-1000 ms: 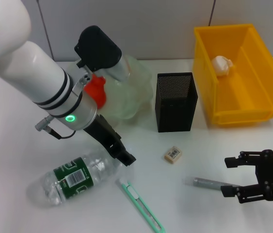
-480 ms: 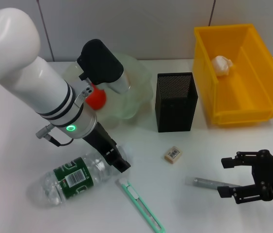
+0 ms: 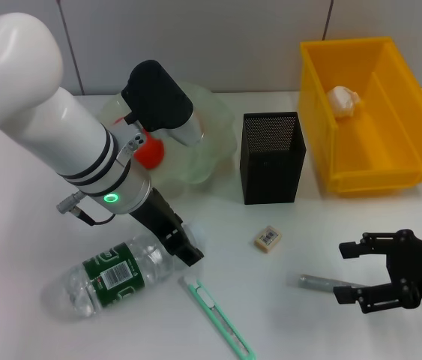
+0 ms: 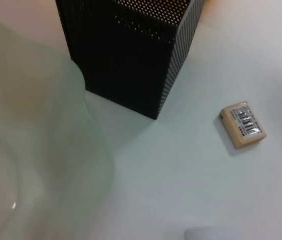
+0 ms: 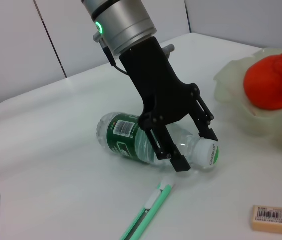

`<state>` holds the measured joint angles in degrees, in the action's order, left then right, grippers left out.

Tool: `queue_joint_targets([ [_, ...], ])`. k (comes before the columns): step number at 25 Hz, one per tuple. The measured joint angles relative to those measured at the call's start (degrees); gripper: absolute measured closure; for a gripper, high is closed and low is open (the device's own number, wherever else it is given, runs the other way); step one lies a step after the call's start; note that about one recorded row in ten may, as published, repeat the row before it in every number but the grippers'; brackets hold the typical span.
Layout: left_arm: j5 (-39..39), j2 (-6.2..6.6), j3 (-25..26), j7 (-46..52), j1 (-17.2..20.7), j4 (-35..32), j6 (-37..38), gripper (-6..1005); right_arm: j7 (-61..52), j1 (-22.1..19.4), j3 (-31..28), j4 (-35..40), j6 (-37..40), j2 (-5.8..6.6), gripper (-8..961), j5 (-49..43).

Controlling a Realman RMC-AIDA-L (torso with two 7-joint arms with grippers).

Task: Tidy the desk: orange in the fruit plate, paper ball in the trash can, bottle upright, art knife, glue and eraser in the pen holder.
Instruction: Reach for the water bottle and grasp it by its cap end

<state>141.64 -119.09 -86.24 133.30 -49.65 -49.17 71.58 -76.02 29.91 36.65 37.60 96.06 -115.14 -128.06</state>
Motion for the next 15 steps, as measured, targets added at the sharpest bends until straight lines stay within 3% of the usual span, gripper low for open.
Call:
queue_joint_targets([
  [8,-0.15,-0.09,-1.43,-0.61,0.11,0.11,-1.37,259,-0.18,0.22,0.00,0.03,0.00,0.00,127,0.01],
  [15,-0.20,-0.09,-2.15,-0.93,0.14,0.11,-1.68,472,-0.28,0.31,-0.30,0.05,-0.06,0.00,126,0.21],
])
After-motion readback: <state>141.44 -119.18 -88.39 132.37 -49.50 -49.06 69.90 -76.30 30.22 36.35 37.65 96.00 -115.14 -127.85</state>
